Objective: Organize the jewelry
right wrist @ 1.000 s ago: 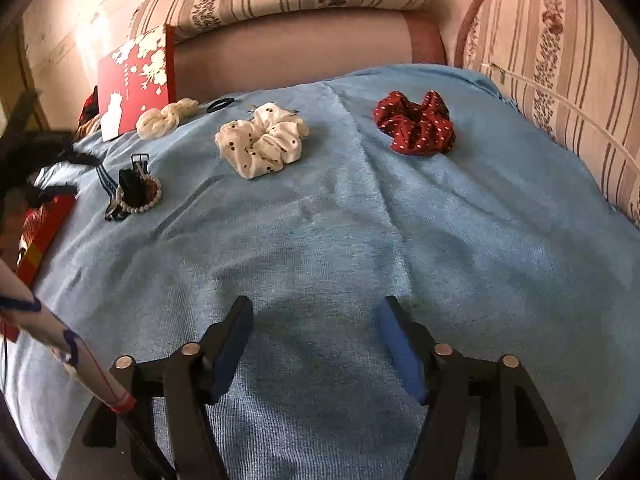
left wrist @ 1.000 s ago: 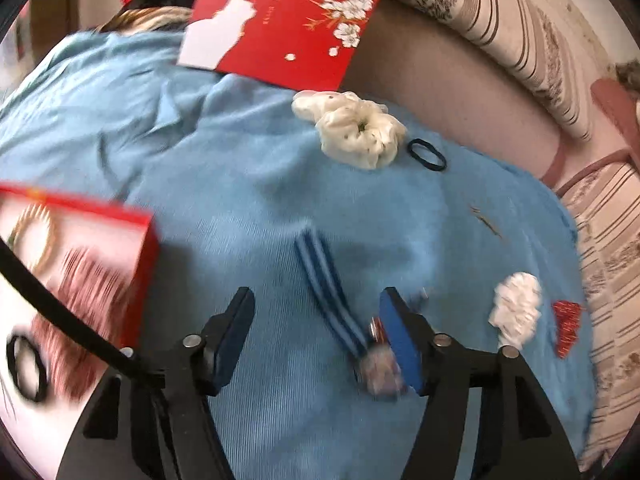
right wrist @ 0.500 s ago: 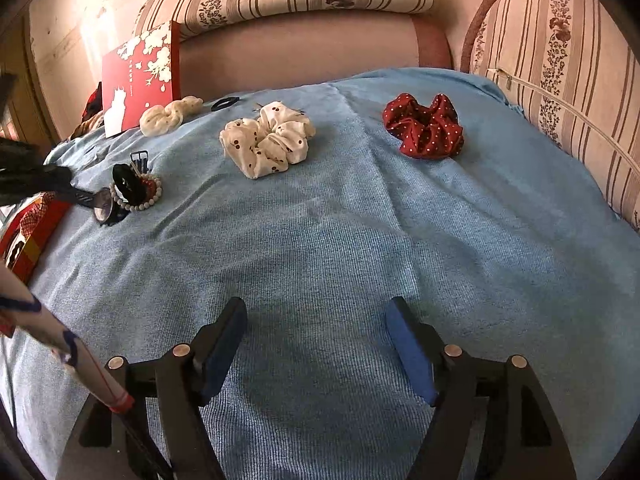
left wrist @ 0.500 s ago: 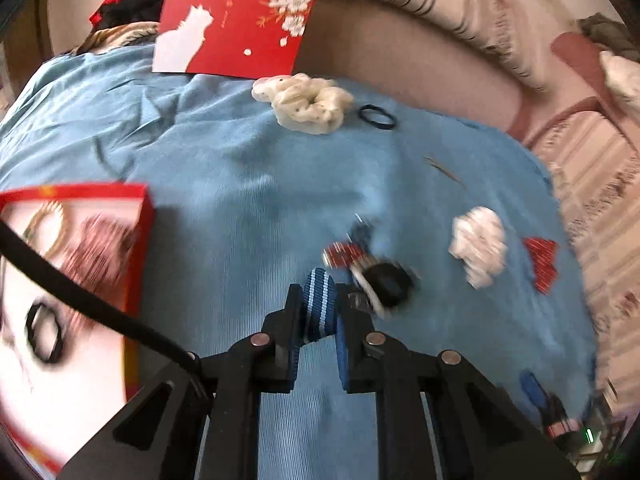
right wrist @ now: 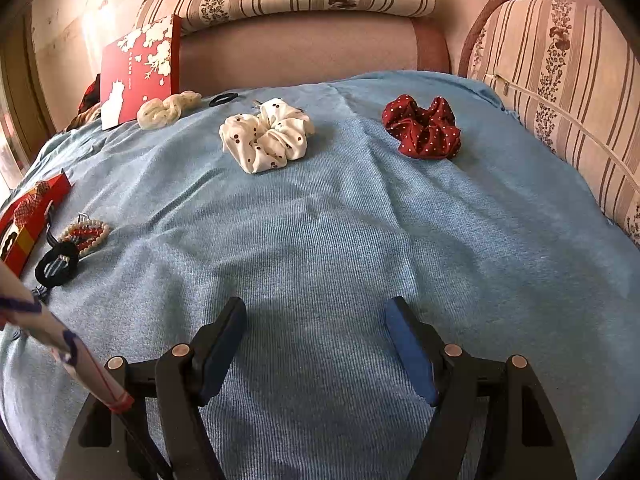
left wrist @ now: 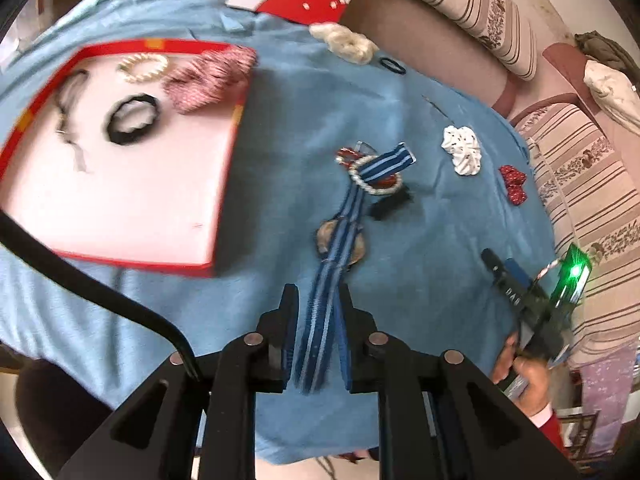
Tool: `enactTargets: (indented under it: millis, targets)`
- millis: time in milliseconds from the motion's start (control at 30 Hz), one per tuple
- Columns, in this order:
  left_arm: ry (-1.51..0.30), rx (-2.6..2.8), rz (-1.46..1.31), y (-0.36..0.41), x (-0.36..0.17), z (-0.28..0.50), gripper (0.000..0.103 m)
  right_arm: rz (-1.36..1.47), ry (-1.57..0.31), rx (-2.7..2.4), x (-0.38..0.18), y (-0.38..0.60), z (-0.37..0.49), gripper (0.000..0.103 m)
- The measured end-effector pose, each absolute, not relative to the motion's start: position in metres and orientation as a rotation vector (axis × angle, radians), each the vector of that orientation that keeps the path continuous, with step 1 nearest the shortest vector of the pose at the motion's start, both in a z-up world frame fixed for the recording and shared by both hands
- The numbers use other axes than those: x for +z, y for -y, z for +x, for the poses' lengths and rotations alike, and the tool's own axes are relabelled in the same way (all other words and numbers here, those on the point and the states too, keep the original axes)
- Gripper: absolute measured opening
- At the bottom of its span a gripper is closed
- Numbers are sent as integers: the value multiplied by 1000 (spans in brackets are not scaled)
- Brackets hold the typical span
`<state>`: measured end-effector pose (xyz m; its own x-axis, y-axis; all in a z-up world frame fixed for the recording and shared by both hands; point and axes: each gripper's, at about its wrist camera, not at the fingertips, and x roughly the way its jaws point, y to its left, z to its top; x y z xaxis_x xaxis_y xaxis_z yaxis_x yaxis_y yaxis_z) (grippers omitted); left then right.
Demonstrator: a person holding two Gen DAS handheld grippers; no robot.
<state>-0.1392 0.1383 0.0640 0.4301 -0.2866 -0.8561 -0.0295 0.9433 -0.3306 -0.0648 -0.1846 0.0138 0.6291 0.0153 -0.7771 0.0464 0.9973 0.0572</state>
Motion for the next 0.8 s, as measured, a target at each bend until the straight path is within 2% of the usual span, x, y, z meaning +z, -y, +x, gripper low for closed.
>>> enactTargets:
  millis: [67, 133, 200, 300, 567, 600, 633, 800]
  targets:
    - [-1091, -153, -271, -142, 73, -149, 22, 68, -891, -22, 14, 183, -65, 77]
    - [-1041, -154, -226, -140, 84, -156, 35, 61, -892, -25, 13, 183, -64, 77]
    - [-1015, -167, -187, -135, 88, -154, 42, 55, -892, -29, 13, 182, -64, 77]
    - [-1013, -196, -82, -111, 84, -144, 42, 49, -893, -31, 13, 181, -64, 77]
    - [-1070, -227, 258, -41, 30, -99, 42, 47, -893, -30, 13, 181, -64, 78]
    - [-1060, -211, 279, -40, 28, -96, 40, 47, -893, -28, 12, 182, -64, 78]
    - [-1048, -199, 291, -41, 28, -92, 30, 47, -892, -28, 12, 181, -64, 78]
    - [-1140, -334, -59, -70, 45, -80, 28, 47, -891, -24, 12, 182, -64, 79]
